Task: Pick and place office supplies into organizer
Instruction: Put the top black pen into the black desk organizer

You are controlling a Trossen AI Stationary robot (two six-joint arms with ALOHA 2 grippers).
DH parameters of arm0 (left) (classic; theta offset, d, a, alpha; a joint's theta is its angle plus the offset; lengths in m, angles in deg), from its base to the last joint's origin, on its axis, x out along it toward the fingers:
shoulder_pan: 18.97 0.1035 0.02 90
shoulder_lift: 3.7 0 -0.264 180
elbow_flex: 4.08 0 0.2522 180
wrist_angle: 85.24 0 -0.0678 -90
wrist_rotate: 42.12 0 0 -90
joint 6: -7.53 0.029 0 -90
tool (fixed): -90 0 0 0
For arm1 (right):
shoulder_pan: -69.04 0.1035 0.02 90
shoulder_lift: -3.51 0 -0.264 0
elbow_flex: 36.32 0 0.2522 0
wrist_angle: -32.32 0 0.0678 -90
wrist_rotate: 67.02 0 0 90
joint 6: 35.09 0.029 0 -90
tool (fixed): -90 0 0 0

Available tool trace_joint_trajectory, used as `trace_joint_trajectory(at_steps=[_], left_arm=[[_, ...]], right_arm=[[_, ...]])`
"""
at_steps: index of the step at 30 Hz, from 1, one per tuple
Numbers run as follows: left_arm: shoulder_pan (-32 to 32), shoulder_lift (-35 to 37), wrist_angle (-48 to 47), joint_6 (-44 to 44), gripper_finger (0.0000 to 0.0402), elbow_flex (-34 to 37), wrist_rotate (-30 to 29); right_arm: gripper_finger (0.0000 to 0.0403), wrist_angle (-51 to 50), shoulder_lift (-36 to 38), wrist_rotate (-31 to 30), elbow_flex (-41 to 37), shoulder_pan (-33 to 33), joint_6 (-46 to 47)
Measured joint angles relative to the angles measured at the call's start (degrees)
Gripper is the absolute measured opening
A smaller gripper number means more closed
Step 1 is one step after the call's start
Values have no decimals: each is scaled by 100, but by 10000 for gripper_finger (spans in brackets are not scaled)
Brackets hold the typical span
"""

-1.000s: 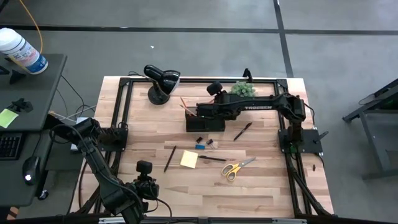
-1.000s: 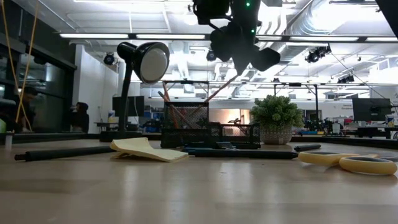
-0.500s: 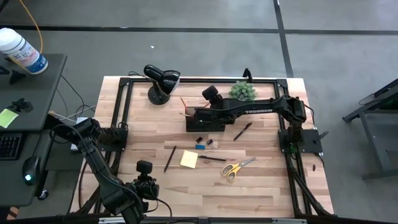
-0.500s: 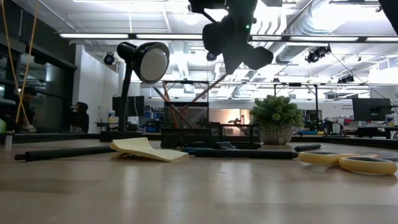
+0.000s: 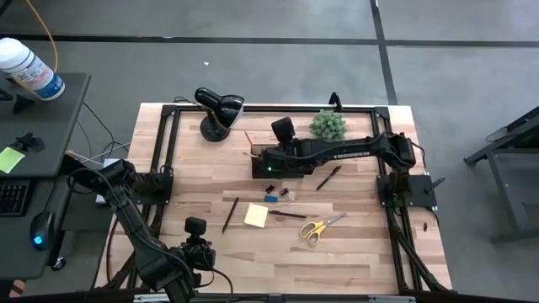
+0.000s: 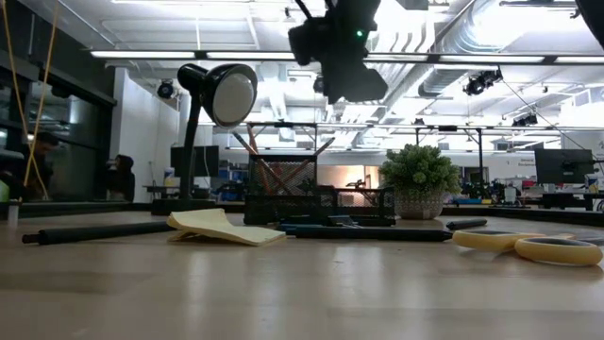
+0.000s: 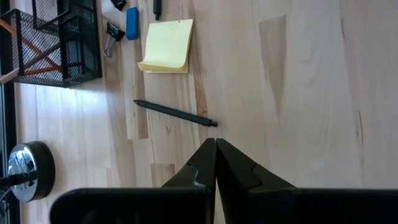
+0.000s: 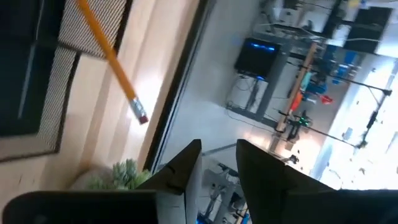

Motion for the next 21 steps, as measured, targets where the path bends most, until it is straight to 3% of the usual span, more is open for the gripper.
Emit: trace_joint_trajectory(at_steps=[2,4,10,12,21], left_arm=[[0,0,0,0,1,0,2],[-1,0,-1,0,1,0,4],[-1,0,-4,107,1,0,-3],[1,0,-9,201,1,1,-78],[257,0,-7,959,1,0,-363]], right_arm=[[95,-28,32,46,0,138,321],[92,-243,121,492,35,313,855],[81,-827,280,3375,396,807,2970],[79,-1041,280,3933,497,956,3482],[78,-2493,289,4183,141,1361,6201]])
